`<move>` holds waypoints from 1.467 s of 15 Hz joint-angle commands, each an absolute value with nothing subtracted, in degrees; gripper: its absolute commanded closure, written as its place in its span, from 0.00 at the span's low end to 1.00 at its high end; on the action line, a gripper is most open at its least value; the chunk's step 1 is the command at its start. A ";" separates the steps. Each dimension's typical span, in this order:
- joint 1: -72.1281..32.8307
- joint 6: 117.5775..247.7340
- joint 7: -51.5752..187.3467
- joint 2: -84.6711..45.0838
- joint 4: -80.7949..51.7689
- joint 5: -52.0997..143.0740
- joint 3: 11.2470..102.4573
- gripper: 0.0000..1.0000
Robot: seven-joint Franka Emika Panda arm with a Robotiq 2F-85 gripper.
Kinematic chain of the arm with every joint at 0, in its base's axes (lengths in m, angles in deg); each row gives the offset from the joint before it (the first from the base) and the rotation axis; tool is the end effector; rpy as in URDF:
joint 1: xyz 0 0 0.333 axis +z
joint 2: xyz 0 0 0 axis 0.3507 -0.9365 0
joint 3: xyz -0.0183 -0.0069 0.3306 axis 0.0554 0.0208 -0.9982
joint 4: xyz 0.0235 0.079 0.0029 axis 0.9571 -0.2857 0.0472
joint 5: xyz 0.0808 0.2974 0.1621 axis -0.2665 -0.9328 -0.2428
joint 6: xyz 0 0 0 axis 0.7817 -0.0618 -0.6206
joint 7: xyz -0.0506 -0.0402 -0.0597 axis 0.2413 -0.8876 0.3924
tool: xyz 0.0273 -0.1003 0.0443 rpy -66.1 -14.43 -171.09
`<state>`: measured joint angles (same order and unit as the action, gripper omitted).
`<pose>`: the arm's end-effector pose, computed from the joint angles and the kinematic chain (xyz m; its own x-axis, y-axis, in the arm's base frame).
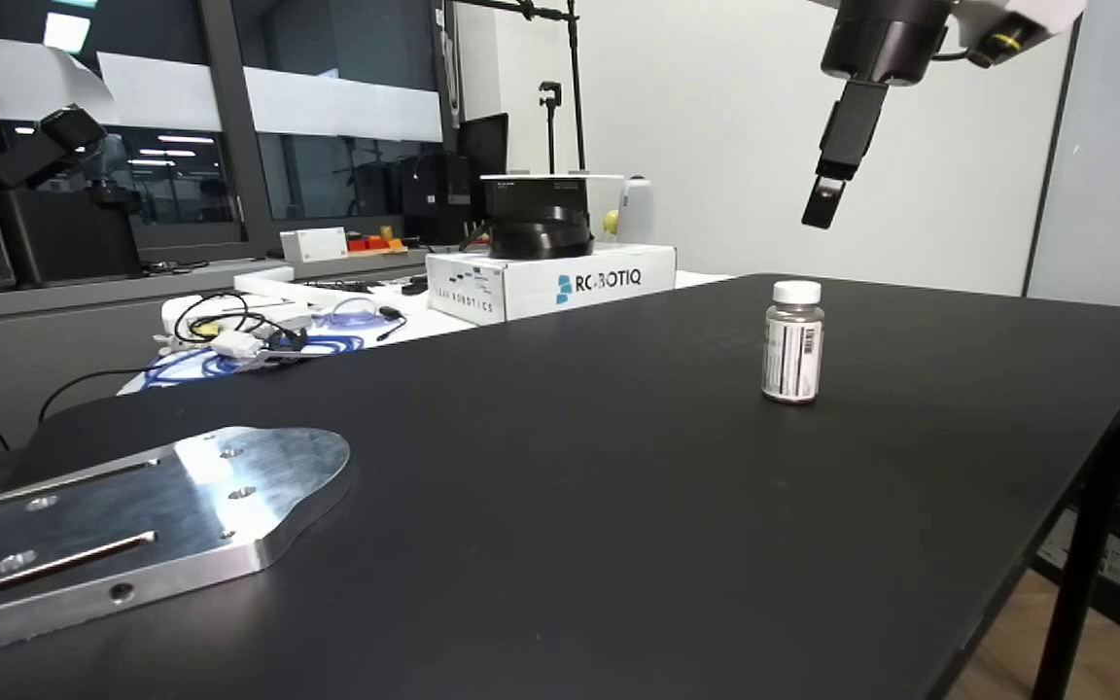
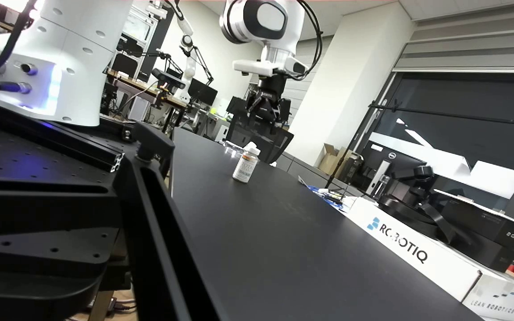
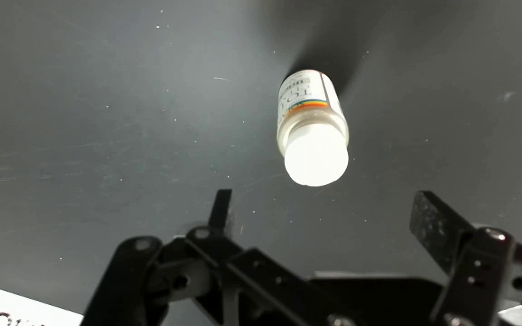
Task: Move the bottle to the left.
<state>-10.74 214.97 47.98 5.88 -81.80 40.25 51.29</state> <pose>0.3757 0.0730 0.3356 0.8708 0.4069 0.2760 0.4070 -0.9115 0.0597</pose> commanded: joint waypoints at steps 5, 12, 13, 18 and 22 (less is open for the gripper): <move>-12.42 225.30 49.31 -4.47 -81.11 41.25 50.44 0.00; -11.14 231.19 49.86 -12.99 -79.84 44.02 52.66 0.00; -10.63 231.70 49.81 -14.00 -79.55 43.97 53.21 0.00; -4.68 234.10 49.48 -18.11 -78.36 43.27 57.52 0.33; -1.54 235.04 50.05 -18.78 -77.47 41.67 57.23 0.61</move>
